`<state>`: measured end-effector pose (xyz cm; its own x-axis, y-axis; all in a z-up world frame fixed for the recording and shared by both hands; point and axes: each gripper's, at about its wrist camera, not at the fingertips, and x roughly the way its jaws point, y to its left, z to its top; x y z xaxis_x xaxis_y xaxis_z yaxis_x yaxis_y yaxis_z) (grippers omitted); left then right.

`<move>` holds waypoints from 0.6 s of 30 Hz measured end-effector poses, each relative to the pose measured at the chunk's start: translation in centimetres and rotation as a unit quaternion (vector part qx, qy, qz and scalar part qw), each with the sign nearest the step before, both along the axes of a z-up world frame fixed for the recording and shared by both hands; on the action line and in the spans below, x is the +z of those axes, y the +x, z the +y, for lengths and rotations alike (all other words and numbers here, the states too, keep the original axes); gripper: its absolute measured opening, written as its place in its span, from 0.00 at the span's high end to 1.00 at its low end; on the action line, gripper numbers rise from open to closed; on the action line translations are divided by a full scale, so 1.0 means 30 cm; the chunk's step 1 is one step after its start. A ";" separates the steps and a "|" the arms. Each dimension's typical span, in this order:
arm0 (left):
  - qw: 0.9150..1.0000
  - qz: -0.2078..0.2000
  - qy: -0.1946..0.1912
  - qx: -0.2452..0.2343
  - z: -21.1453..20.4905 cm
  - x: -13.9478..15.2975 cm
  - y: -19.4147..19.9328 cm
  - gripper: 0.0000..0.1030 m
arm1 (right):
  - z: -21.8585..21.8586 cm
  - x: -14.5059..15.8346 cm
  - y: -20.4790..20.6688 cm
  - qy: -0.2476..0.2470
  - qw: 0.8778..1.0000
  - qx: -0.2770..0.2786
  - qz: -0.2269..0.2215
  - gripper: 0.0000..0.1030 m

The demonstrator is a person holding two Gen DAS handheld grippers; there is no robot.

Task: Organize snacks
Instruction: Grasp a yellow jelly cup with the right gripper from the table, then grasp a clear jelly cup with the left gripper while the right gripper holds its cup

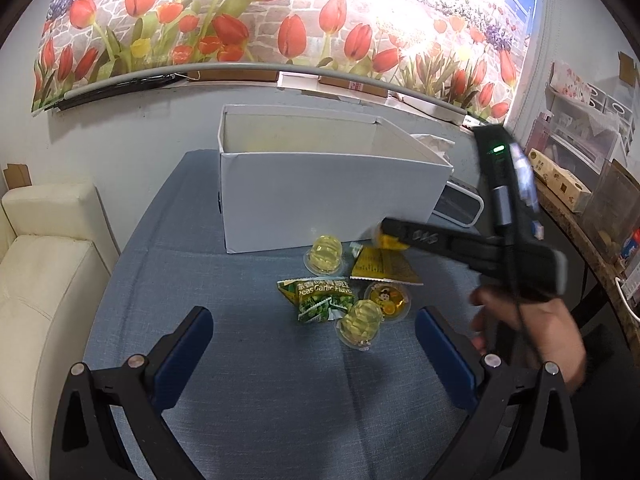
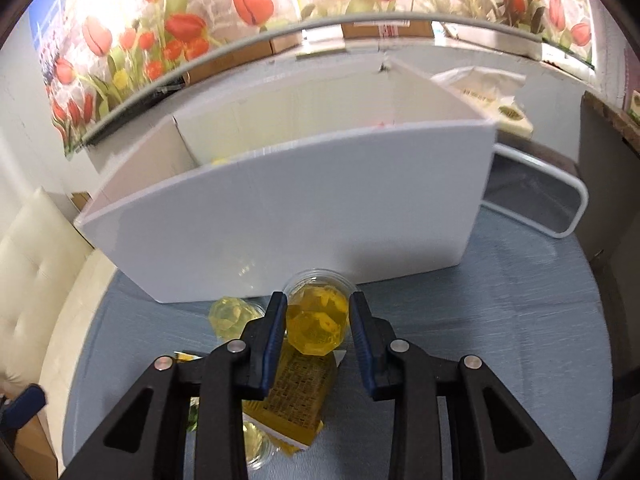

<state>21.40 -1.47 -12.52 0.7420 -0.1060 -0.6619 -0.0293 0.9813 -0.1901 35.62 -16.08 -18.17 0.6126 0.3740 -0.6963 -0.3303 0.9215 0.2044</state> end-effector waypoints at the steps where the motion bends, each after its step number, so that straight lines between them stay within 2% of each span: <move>1: 1.000 0.001 0.001 0.000 -0.004 -0.001 0.001 0.00 | -0.043 0.029 -0.011 0.006 1.000 0.000 -0.006 0.67; 7: 1.000 0.003 0.007 -0.004 -0.028 -0.007 0.012 0.00 | -0.114 0.123 -0.105 0.027 0.998 0.001 -0.048 0.67; 10: 1.000 0.004 0.011 -0.004 -0.042 -0.011 0.017 0.00 | -0.123 0.153 -0.140 0.022 0.998 0.004 -0.064 0.67; 15: 1.000 0.005 0.014 -0.004 -0.055 -0.015 0.040 0.00 | -0.142 0.175 -0.164 0.022 0.997 0.006 -0.067 0.67; 18: 1.000 0.007 0.014 0.002 -0.059 -0.020 0.089 0.00 | -0.161 0.152 -0.187 0.024 0.998 0.006 -0.058 0.66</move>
<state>24.06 -3.25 -13.11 0.7325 -0.0835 -0.6756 -0.0361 0.9863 -0.1611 30.01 -20.90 -13.60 0.6831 0.4123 -0.6029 -0.3644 0.9077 0.2079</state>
